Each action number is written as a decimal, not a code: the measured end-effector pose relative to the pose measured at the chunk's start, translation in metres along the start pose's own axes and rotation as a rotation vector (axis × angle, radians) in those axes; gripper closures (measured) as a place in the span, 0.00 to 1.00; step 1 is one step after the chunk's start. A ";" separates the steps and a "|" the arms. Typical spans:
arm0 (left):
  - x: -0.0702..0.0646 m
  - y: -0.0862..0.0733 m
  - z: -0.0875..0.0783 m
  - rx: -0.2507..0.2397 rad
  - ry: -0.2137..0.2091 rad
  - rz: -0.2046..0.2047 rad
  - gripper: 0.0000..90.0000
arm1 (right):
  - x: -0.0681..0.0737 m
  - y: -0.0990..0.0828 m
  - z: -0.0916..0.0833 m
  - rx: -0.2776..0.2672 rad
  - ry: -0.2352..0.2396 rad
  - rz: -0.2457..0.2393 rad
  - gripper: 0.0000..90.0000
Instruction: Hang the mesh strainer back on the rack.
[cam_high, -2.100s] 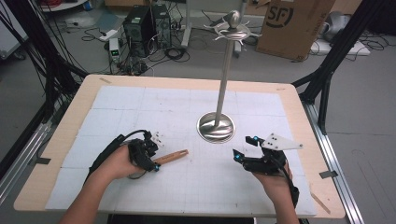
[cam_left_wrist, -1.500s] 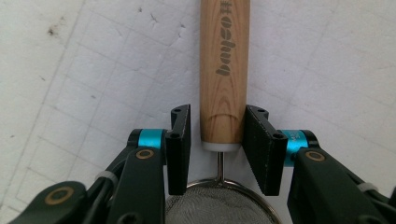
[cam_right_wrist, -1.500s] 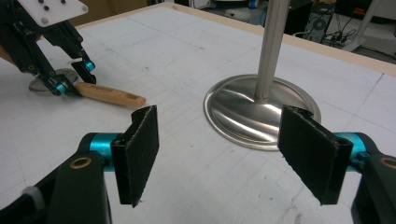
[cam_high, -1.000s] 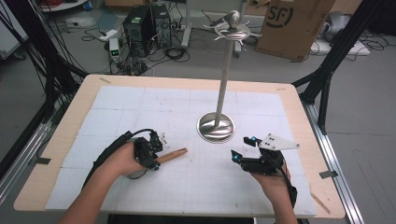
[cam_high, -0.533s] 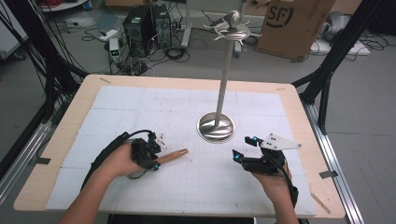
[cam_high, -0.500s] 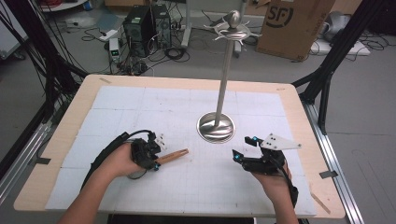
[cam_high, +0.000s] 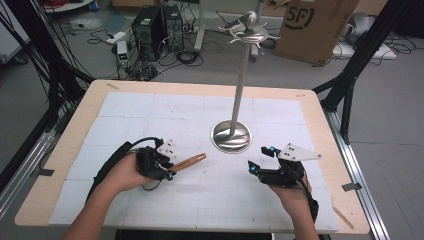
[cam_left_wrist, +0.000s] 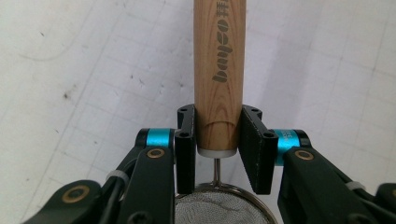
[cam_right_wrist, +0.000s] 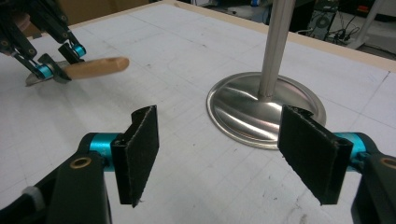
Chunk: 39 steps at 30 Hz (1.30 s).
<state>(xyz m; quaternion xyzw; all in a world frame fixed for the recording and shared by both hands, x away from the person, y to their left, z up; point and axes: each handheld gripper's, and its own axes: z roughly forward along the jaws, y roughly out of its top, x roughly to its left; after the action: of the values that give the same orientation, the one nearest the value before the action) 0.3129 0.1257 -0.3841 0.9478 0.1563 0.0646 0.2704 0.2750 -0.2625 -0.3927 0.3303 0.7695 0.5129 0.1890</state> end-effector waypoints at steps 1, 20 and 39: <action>0.000 0.000 -0.001 -0.019 0.000 0.000 0.77 | 0.000 0.000 0.000 0.000 0.000 0.001 0.32; -0.012 0.007 -0.020 -0.271 -0.059 0.018 0.77 | 0.004 0.003 0.000 -0.023 0.025 -0.005 0.32; -0.022 0.020 -0.018 -0.435 -0.101 0.058 0.77 | 0.020 0.016 0.000 -0.123 0.168 -0.022 0.32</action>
<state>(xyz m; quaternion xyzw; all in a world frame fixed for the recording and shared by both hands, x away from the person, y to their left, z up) 0.2941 0.1110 -0.3593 0.8733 0.0979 0.0570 0.4738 0.2656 -0.2446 -0.3771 0.2657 0.7532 0.5830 0.1492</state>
